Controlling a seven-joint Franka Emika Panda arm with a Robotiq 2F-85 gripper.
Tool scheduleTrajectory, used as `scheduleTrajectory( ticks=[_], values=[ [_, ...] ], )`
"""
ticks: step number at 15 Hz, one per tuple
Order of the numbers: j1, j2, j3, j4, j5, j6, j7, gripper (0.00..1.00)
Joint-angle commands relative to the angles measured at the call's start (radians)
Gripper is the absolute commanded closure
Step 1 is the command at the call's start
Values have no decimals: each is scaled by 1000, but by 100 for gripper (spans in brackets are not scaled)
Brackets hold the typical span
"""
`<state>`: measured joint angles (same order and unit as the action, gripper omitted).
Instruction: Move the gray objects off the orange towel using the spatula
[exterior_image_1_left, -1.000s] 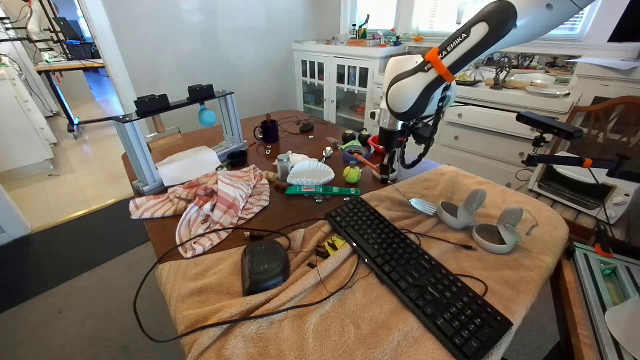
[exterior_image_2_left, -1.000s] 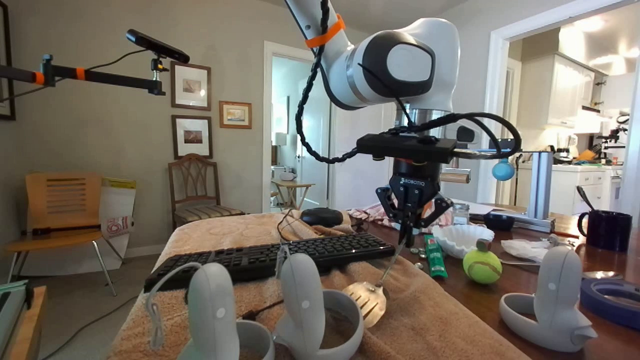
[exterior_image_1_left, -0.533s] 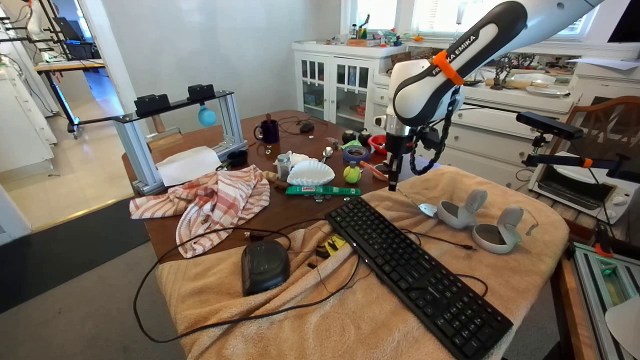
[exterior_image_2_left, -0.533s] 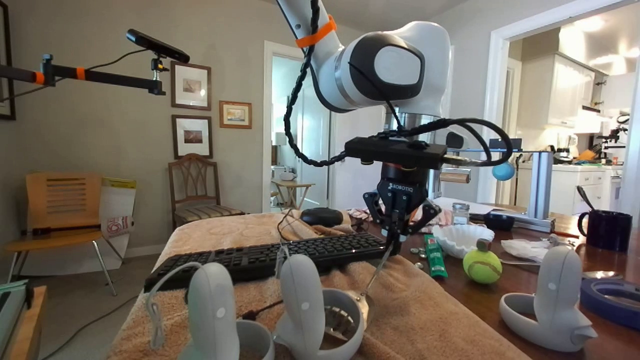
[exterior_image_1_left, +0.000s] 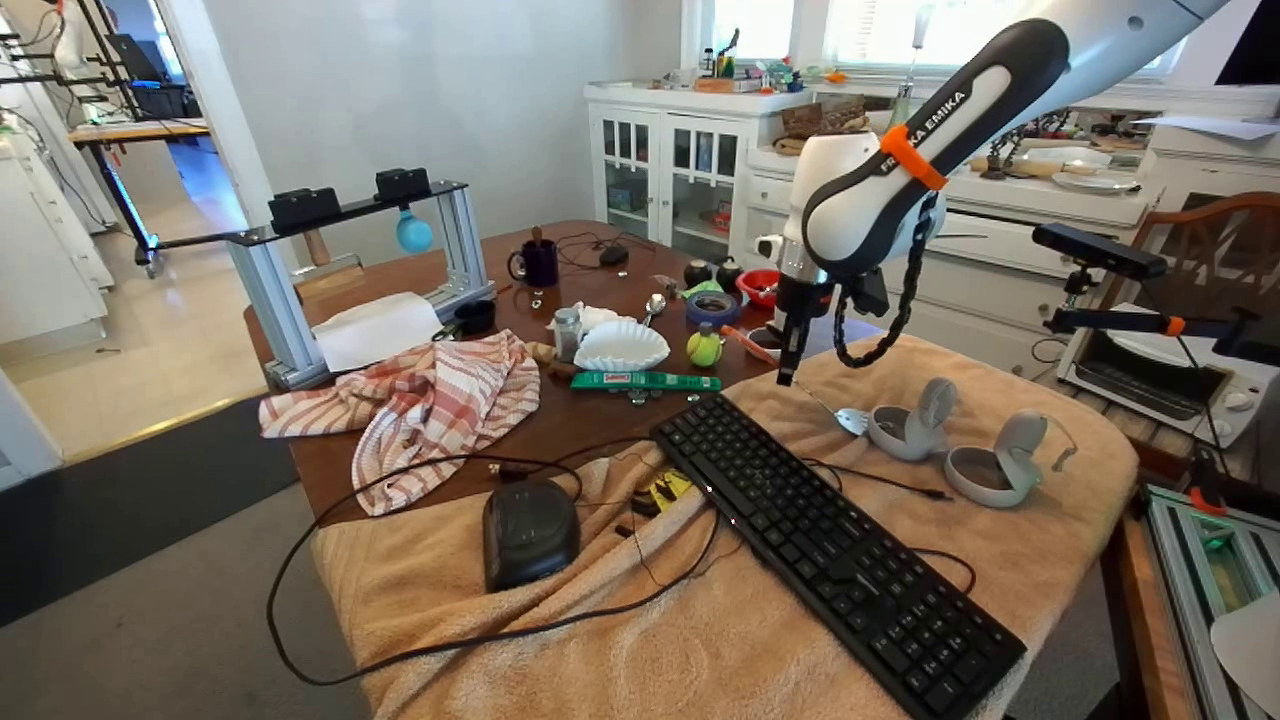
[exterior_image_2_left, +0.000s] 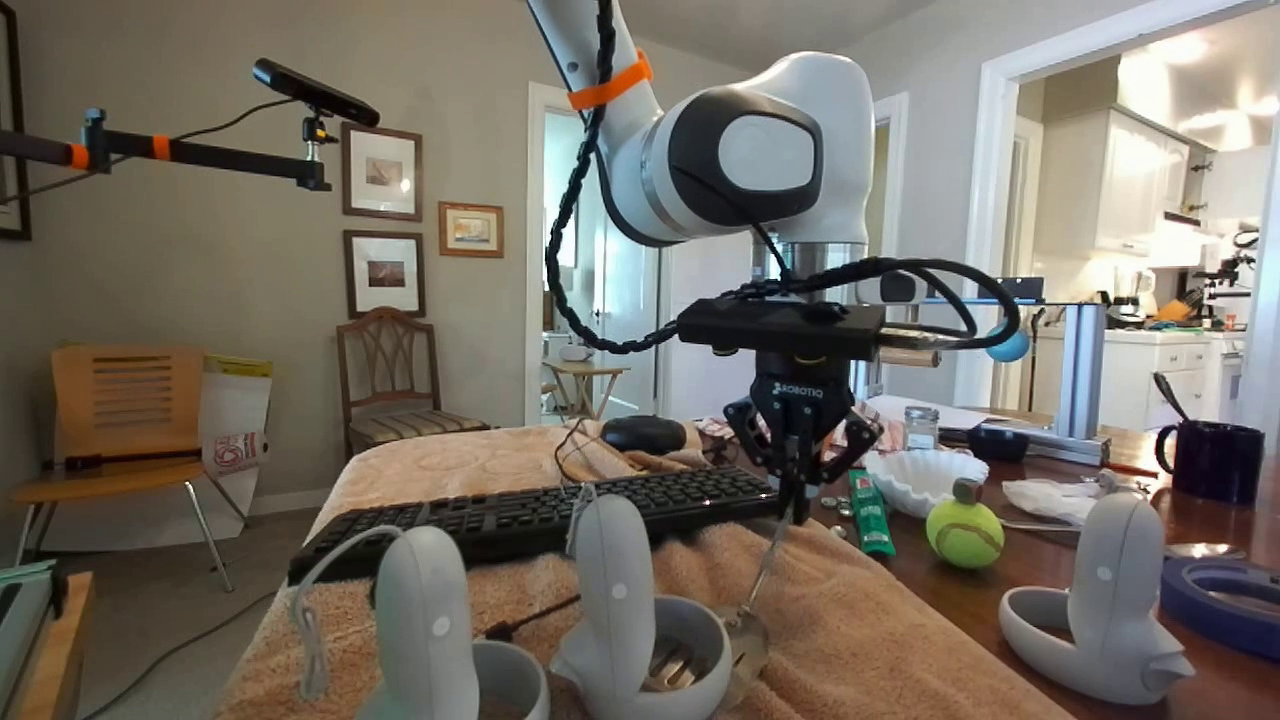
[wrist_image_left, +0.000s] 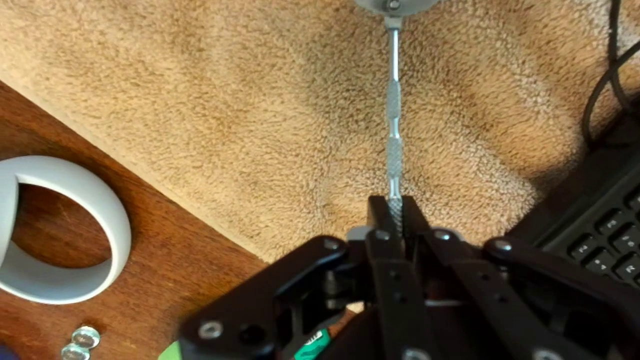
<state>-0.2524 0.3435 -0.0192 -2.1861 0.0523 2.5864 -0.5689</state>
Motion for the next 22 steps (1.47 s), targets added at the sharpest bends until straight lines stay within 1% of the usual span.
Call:
scheduleTrajectory(
  ticks=[1, 7, 12, 18, 22],
  values=[
    [-11, -30, 15, -54, 9, 38, -34, 98],
    [-38, -29, 49, -54, 89, -17, -110, 98],
    [-42, -18, 46, -53, 117, -77, -149, 98],
    [-33, -13, 30, -52, 105, -110, -146, 98],
    [-11, 0, 6, -44, 44, -119, -116, 98]
  ],
)
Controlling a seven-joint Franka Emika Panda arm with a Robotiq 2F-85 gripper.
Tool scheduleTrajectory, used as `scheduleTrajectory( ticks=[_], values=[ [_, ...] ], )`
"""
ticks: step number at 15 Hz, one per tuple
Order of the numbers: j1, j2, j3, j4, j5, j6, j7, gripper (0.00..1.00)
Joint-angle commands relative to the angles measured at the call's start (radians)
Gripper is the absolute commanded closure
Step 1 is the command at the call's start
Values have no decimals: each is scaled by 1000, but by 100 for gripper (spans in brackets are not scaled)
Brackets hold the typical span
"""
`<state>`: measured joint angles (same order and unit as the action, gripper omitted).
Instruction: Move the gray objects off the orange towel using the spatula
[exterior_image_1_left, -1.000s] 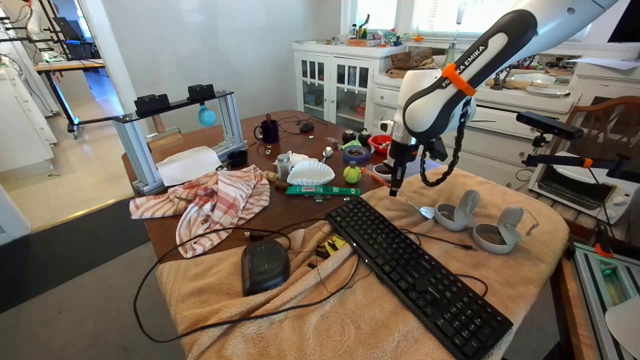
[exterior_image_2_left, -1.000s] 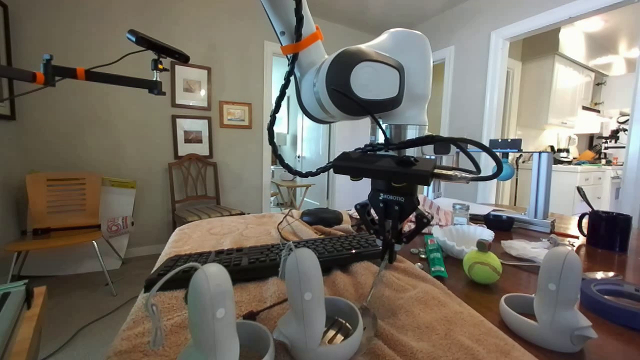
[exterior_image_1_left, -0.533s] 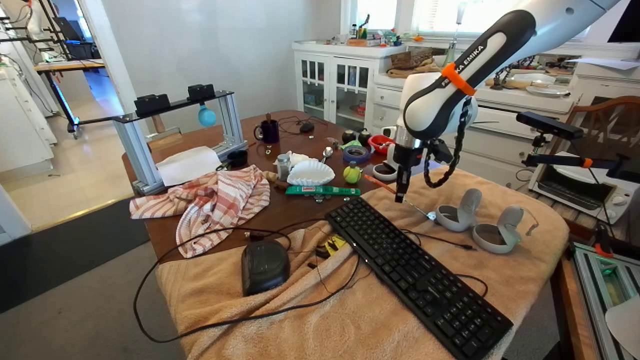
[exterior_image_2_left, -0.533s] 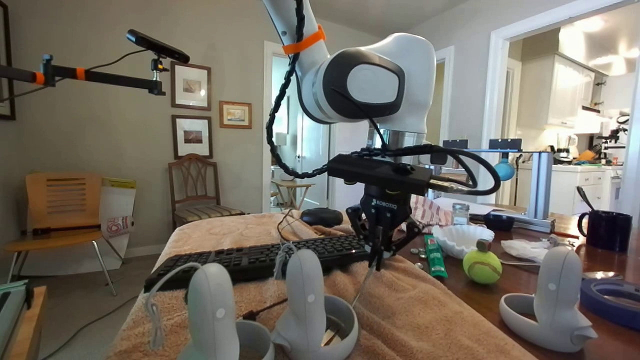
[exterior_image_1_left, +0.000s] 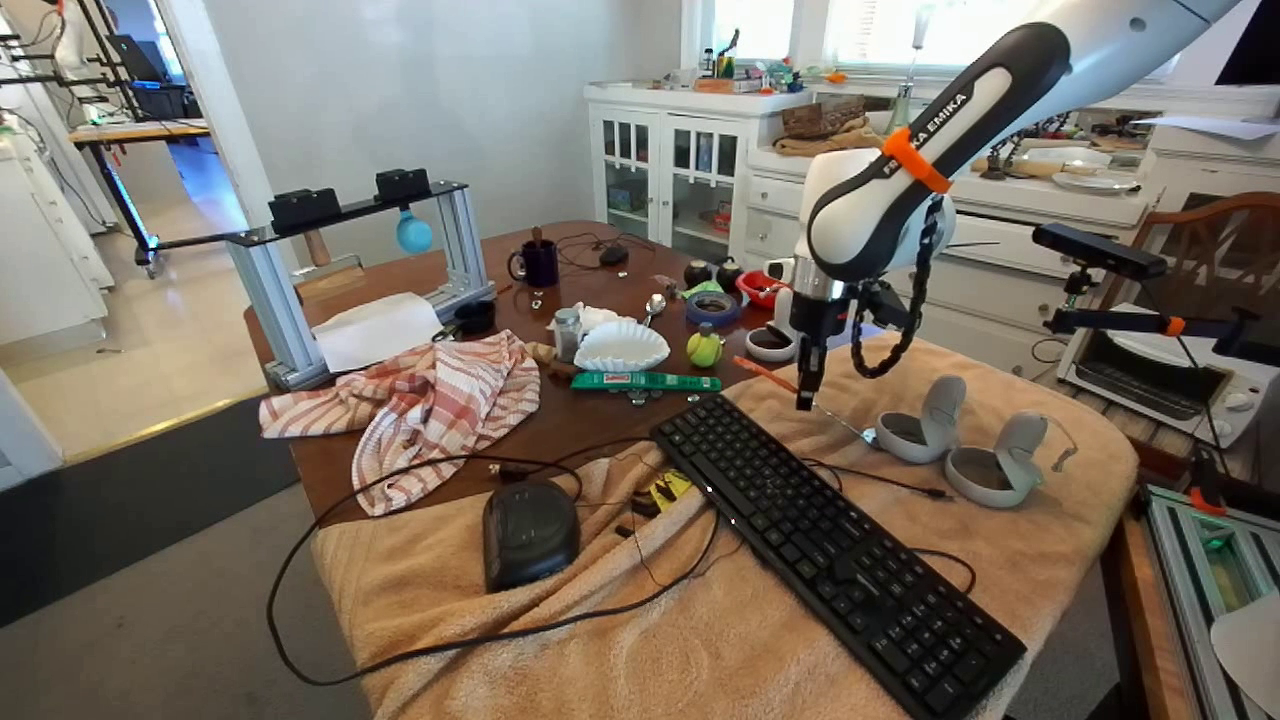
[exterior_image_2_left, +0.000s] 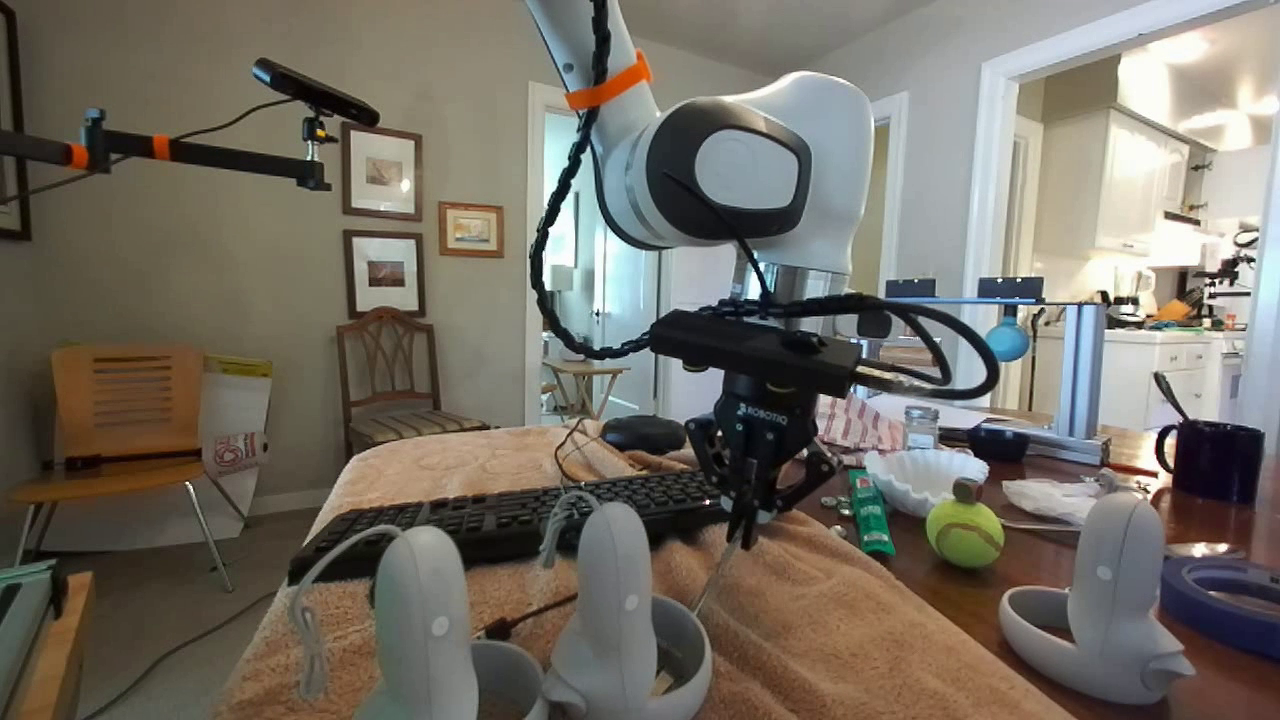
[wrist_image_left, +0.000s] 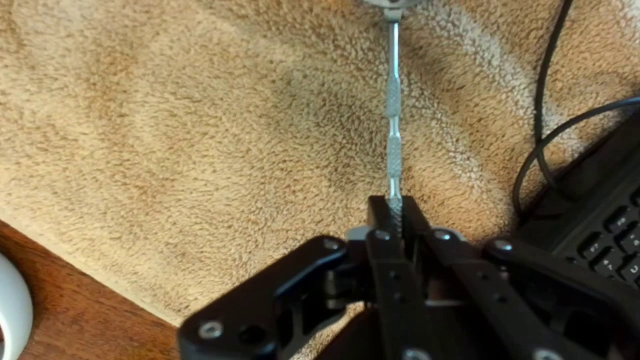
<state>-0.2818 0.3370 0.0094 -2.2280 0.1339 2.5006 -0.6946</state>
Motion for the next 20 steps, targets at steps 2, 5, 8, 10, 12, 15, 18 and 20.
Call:
scheduleTrajectory(
  ticks=[2, 5, 8, 10, 12, 15, 18, 20],
  values=[
    [28, 19, -32, 9, -64, -57, 19, 98],
    [46, 35, -46, 25, -119, -85, 43, 98],
    [62, 47, -56, 36, -175, -97, 66, 98],
    [66, 53, -58, 44, -199, -107, 77, 98],
    [70, 58, -58, 55, -213, -119, 79, 98],
    [71, 63, -56, 78, -228, -143, 70, 98],
    [72, 76, -59, 115, -256, -186, 57, 98],
    [73, 90, -60, 132, -276, -203, 55, 98]
  ],
)
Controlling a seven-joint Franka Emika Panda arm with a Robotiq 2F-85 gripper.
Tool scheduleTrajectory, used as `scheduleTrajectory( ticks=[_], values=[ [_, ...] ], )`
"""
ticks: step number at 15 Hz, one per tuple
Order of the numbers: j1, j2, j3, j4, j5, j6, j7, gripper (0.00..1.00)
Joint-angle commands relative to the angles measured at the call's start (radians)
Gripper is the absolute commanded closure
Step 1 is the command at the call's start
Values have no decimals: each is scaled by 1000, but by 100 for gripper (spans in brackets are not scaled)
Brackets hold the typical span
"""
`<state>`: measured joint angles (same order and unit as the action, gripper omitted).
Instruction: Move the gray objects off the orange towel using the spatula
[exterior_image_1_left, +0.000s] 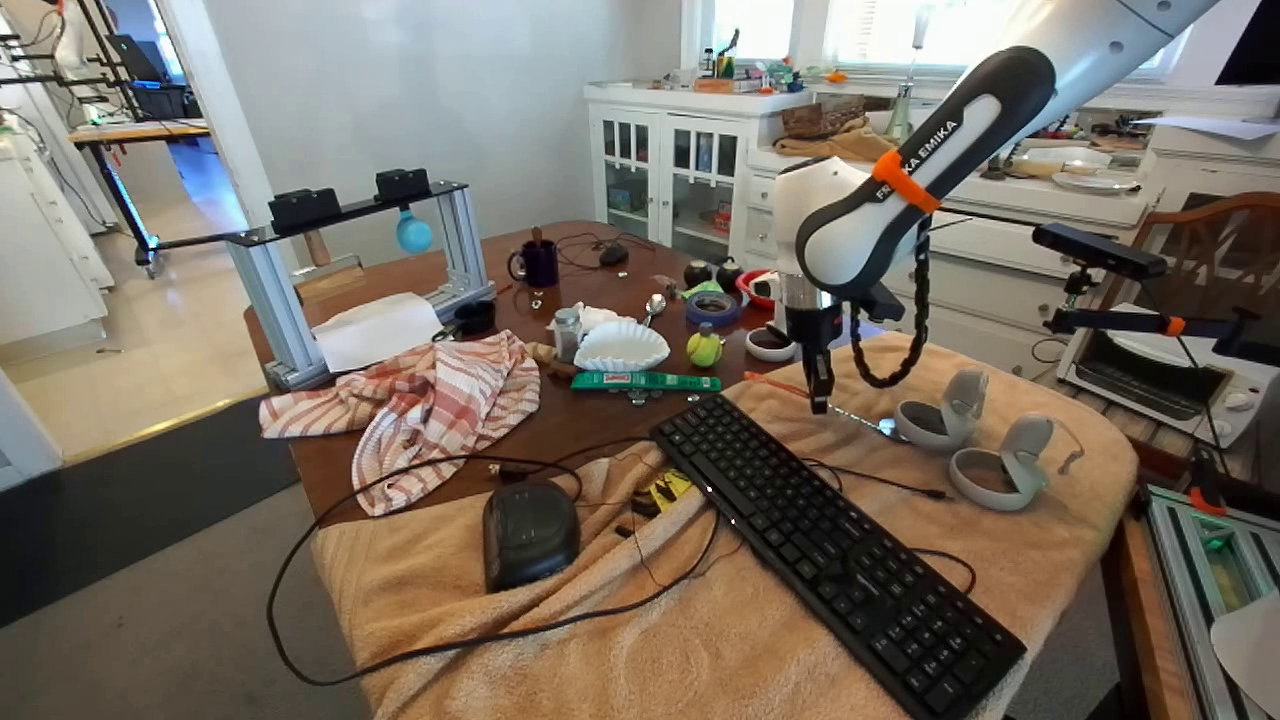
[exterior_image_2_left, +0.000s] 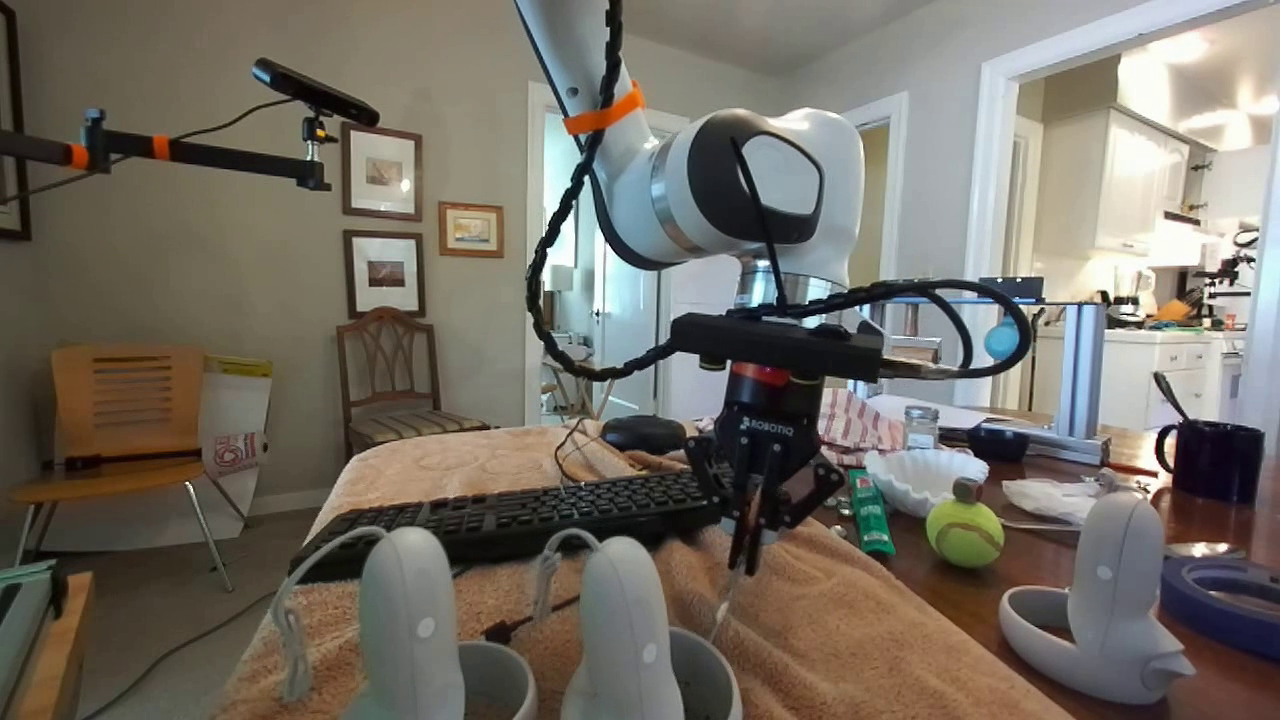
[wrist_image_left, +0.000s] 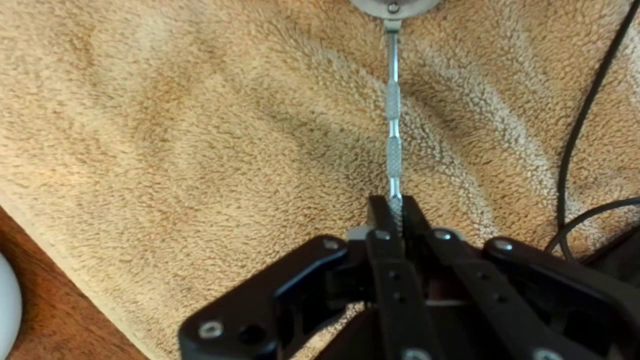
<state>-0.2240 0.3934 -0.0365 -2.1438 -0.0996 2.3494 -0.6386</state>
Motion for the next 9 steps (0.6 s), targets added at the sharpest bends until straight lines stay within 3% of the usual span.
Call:
scheduleTrajectory(
  ticks=[1, 9],
  values=[
    [15, 40, -13, 51, -47, -51, 0, 98],
    [23, 86, -8, 75, -76, -73, -3, 98]
  ],
)
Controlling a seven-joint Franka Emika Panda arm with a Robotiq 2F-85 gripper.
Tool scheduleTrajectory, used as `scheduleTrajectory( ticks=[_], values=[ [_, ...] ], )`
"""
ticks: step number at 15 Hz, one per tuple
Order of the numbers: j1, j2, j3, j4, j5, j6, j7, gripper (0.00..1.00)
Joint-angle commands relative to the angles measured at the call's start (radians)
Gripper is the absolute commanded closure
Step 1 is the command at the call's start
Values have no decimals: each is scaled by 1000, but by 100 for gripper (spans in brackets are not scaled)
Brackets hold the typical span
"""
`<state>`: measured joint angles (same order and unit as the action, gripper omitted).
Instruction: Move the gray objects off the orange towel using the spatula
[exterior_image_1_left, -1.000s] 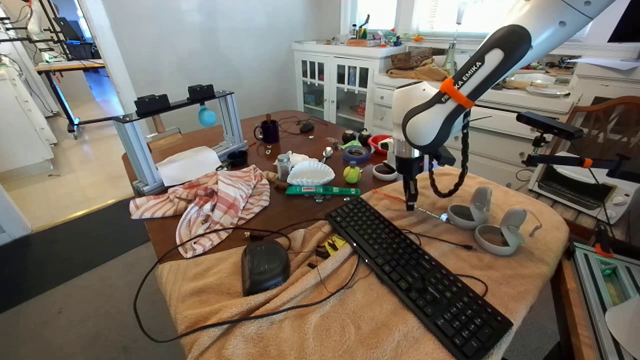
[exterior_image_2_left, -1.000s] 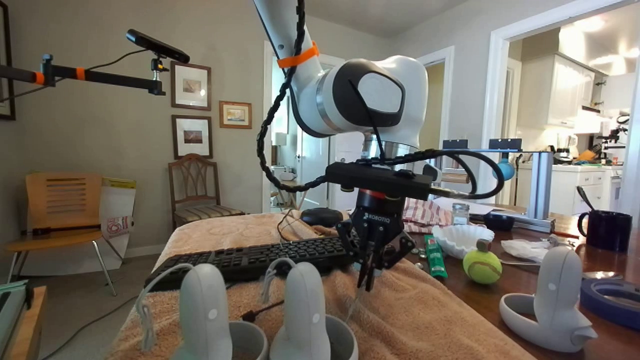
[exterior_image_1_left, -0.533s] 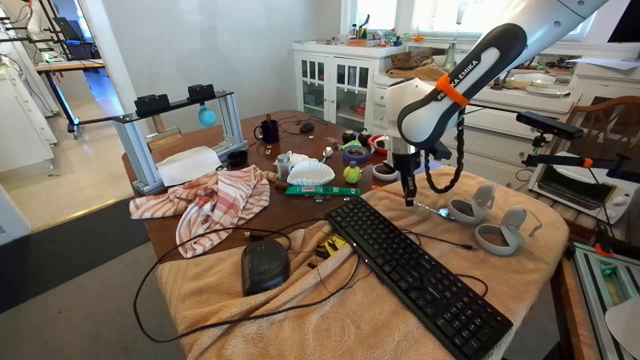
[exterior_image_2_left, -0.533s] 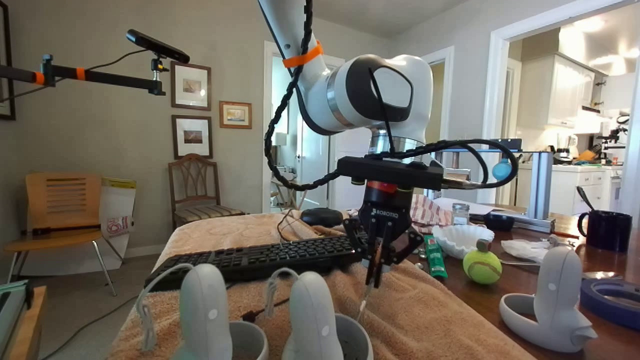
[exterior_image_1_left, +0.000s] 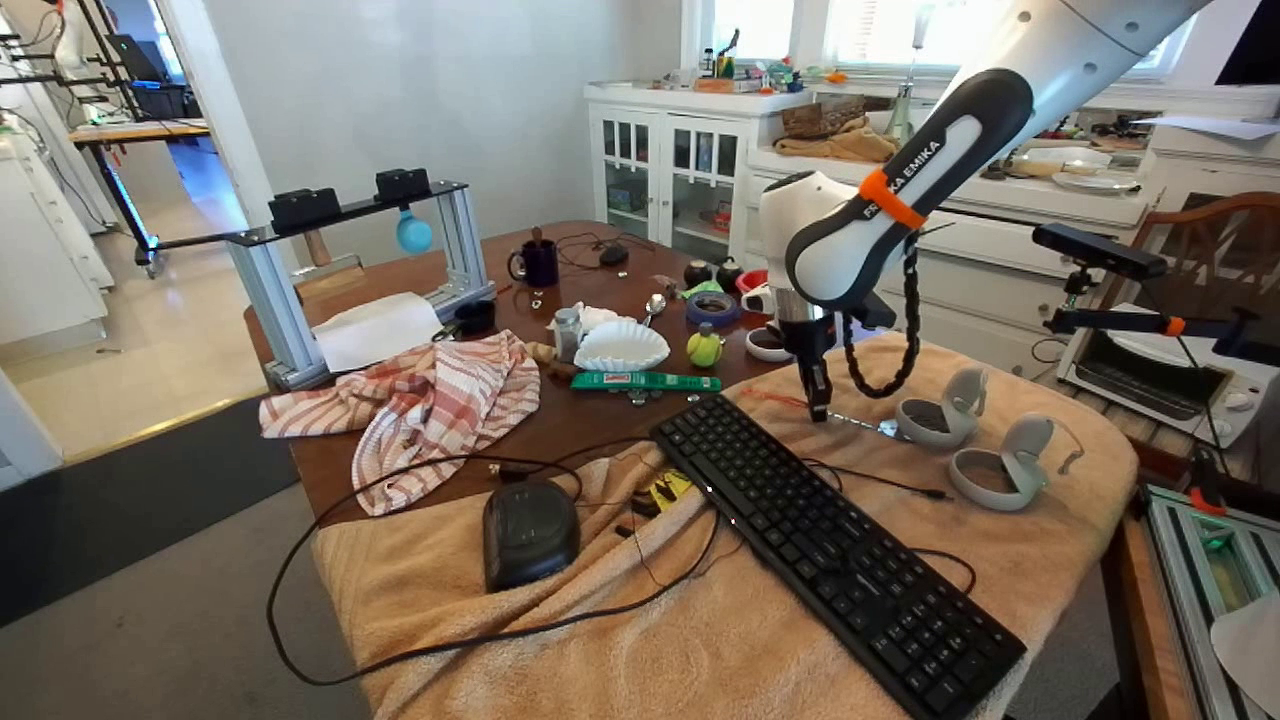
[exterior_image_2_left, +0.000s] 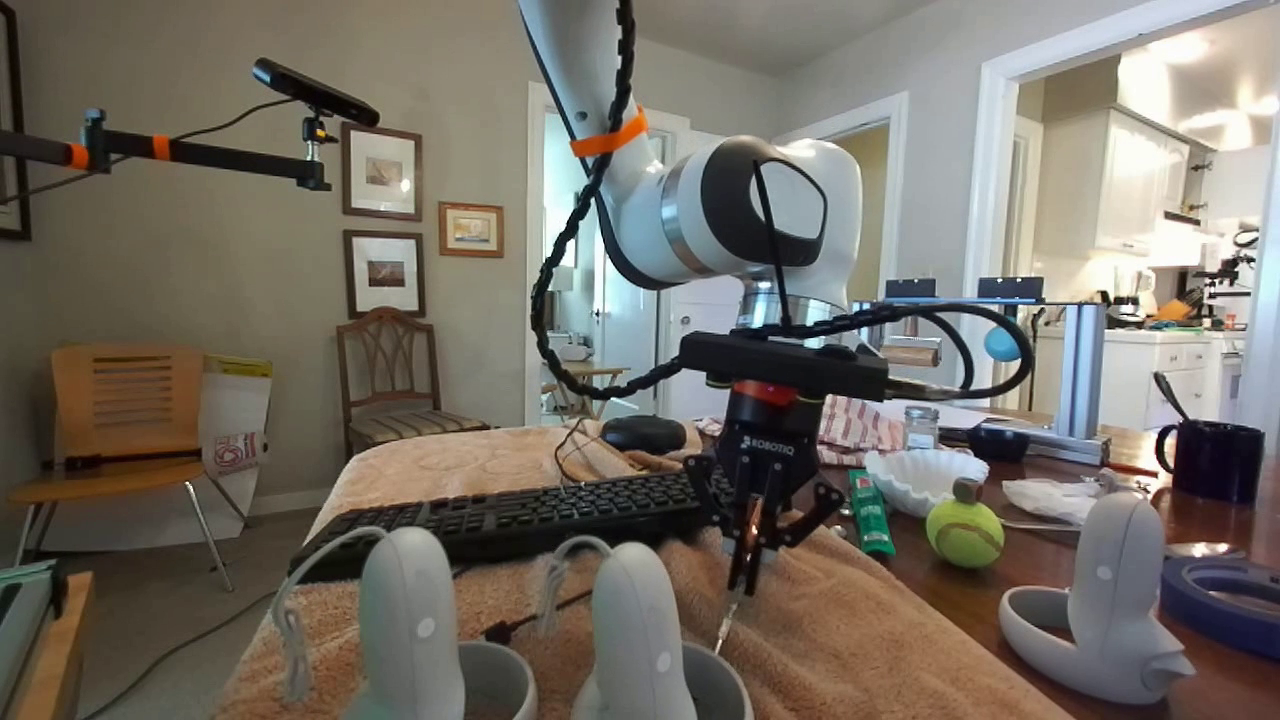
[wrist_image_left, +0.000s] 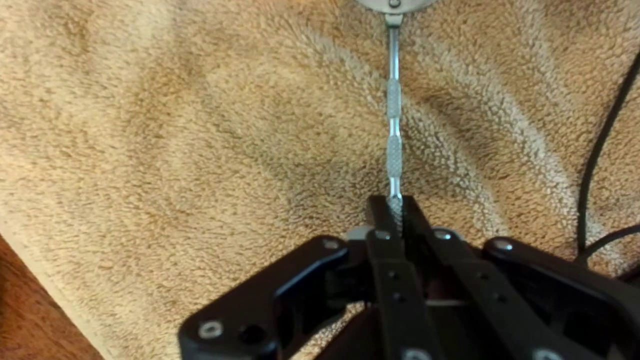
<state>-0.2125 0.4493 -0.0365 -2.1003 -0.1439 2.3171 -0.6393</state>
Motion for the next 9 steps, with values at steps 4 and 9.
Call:
scheduleTrajectory(
  ticks=[4, 9],
  values=[
    [17, 43, -7, 48, -54, -82, -23, 98],
    [24, 64, -9, 48, -93, -93, -33, 98]
  ],
)
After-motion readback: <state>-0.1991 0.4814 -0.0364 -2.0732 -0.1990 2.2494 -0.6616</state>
